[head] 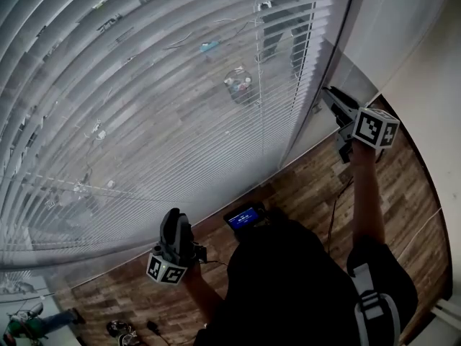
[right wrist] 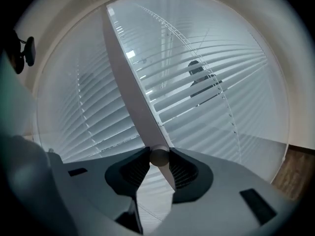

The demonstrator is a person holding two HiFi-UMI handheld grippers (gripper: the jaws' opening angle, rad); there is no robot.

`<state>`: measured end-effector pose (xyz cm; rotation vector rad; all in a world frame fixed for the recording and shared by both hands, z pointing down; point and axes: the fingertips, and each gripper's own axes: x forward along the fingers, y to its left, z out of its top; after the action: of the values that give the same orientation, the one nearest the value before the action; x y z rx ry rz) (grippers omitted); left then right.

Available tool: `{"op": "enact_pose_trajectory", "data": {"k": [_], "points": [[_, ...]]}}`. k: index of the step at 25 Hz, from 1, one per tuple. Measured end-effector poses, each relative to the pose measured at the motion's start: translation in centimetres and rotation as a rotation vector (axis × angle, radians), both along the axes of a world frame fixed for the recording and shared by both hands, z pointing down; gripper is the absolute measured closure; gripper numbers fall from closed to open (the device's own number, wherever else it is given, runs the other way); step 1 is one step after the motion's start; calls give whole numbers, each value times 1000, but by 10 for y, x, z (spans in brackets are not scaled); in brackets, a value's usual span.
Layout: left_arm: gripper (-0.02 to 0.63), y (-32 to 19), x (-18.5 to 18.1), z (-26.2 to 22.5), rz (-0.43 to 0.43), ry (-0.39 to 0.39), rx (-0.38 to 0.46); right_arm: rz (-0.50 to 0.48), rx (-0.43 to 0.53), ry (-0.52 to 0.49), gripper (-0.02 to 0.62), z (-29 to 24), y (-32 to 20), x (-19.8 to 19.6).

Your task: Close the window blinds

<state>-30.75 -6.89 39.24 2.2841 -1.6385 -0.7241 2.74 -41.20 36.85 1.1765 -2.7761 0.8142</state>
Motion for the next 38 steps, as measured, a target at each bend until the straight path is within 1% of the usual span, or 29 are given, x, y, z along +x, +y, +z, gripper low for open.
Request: {"op": "enact_pose_trajectory", "data": {"k": [3,7,9,12,14,19,21,23,25,27,31,32,33,34,36,37,38], "points": [[484,-3,11,-11,-12,3,-11,-34,5,-44,465,-11,-4,2],[484,-1,22,-24,-35,9,-20,-88,24,-142,462,-24,-4,11],[484,1,23,-30,-49,17,-23,-100,45,-151,448,-31,-3,12],[485,5,24,-37,-78,27,-32,-146,121,-131,443,-51,-1,4],[485,8,27,-39,-96,32,-41,-171,144,-153,443,-60,-2,0],[485,29,49,-23,-140,53,-83,-201,139,-213,443,-55,9,2],[485,40,56,-17,-154,63,-100,-213,135,-203,443,-49,14,-1],[485,49,58,-16,-159,68,-107,-199,134,-174,443,-44,19,3],[485,55,59,-18,-155,66,-99,-177,120,-166,443,-37,28,14],[485,63,58,-23,-140,57,-77,-162,100,-186,443,-28,45,25],[485,88,52,-39,-103,53,-9,-182,35,-296,443,-22,100,25],[485,97,48,-39,-97,61,5,-149,10,-274,445,-18,116,31],[485,107,45,-37,-92,71,13,-65,-24,-191,445,-9,131,46],[485,117,41,-32,-87,85,14,61,-69,-60,445,4,147,69],[485,139,37,-19,-74,120,6,346,-178,232,445,32,183,119],[485,152,37,-13,-65,138,4,457,-229,341,445,40,203,137],[485,164,37,-8,-54,156,8,527,-269,404,445,43,226,146]]}}
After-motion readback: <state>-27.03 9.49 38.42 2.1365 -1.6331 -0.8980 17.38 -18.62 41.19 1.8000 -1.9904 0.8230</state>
